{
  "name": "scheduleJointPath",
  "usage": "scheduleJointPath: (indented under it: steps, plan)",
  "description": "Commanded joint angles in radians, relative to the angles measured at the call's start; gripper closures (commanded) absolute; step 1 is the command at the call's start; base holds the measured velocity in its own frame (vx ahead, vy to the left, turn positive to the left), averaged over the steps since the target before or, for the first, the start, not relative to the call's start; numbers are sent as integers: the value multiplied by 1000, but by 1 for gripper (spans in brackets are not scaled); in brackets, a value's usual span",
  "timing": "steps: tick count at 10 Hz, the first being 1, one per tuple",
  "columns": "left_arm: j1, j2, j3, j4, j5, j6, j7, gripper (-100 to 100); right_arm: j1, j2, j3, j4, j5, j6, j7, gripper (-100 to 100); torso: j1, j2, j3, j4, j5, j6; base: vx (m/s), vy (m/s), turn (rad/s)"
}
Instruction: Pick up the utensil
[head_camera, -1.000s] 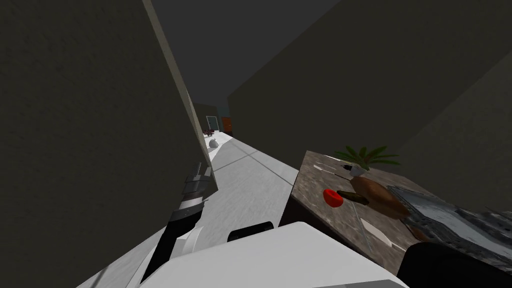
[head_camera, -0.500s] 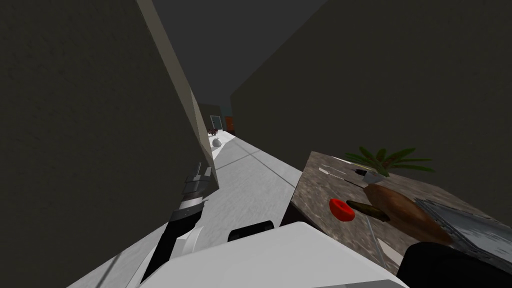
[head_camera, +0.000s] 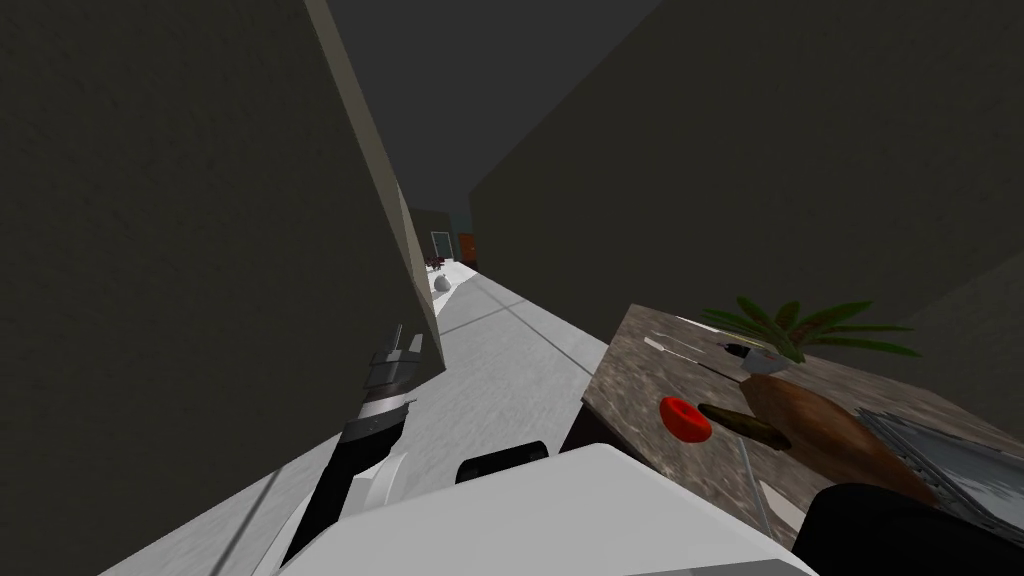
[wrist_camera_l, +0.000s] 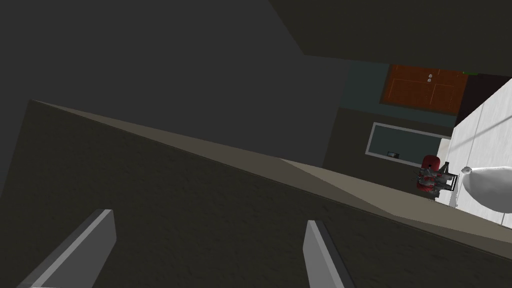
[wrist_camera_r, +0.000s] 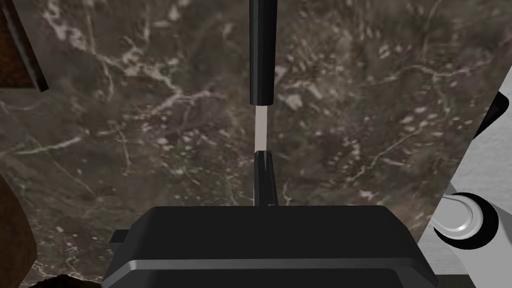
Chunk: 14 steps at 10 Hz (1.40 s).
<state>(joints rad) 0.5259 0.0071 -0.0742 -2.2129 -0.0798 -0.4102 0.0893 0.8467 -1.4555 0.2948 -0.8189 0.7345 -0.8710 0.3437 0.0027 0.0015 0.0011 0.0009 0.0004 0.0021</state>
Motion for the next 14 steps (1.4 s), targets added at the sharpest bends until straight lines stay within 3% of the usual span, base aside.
scheduleJointPath:
  steps: [1, 3, 4, 5, 14]
  plan:
    - [0, 0, 0, 0, 0, 0, 0, 0, 0, 0, 0, 0, 0, 0, 0, 100, 0, 0, 0, 0, 0, 0, 0, 0, 0]
    - [0, 0, 0, 0, 0, 0, 0, 0, 0, 0, 0, 0, 0, 0, 0, 100, 0, -1, 0, 0, 0, 0, 0, 0, 0]
    - [0, 0, 0, 0, 0, 0, 0, 0, 0, 0, 0, 0, 0, 0, 0, 0, 0, -1, -1, 0, 0, 0, 0, 0, 0]
    - [0, 0, 0, 0, 0, 0, 0, 0, 1, -31, -4, 13, 4, -4, 1, -100, 0, -1, -1, 0, 0, 0, -32, 27, 33]
    - [0, 0, 0, 0, 0, 0, 0, 0, -21, -190, -18, 54, 28, -36, 16, -100, 5, 3, 2, 1, 1, 0, -59, 60, 56]
